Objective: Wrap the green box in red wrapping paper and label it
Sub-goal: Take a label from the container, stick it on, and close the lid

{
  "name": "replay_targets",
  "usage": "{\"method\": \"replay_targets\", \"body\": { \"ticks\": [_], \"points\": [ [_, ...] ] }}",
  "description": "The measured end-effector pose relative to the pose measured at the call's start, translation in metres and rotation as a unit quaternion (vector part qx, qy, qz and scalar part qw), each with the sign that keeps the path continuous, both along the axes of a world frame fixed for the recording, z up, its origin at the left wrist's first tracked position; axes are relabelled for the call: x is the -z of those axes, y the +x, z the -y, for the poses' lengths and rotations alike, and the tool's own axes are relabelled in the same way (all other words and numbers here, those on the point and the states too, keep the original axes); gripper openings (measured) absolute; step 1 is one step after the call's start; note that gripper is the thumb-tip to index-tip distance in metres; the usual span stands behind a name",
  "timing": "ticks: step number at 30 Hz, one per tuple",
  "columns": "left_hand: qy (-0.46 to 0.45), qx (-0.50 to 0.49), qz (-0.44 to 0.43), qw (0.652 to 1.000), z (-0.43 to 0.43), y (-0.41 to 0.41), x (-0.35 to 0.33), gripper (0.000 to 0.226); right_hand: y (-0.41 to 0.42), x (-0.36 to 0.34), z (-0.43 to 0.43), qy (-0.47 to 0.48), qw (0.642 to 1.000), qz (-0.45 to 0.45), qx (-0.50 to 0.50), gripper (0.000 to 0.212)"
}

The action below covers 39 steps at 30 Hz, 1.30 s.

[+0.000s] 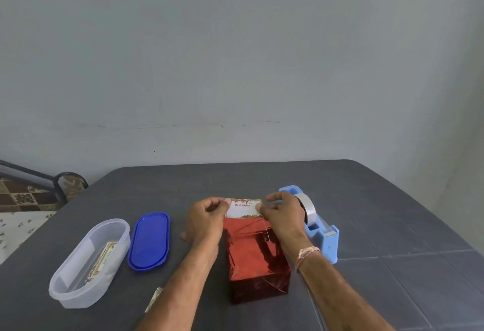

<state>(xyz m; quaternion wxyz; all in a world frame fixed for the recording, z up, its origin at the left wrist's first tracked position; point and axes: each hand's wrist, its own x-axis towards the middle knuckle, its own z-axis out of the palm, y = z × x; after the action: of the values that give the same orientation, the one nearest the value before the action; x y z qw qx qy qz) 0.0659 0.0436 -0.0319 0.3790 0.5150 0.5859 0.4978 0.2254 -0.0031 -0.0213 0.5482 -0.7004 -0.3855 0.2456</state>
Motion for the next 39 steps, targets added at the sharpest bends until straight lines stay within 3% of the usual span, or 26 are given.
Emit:
{"method": "replay_targets", "body": {
  "ticks": [13,23,39],
  "points": [
    [-0.083,-0.029,0.022,0.996,-0.039,0.018,0.037,0.030,0.018,0.008,-0.030,-0.045,0.990,0.131,-0.020,0.019],
    [-0.082,-0.039,0.013,0.996,-0.046,0.019,0.048,0.033,0.013,0.015,-0.035,-0.029,0.983,0.179,-0.025,0.012],
    [-0.033,-0.074,-0.073,0.994,-0.042,0.022,0.049,0.016,0.007,0.020,-0.031,-0.010,0.964,0.262,-0.036,0.028]
  ]
}}
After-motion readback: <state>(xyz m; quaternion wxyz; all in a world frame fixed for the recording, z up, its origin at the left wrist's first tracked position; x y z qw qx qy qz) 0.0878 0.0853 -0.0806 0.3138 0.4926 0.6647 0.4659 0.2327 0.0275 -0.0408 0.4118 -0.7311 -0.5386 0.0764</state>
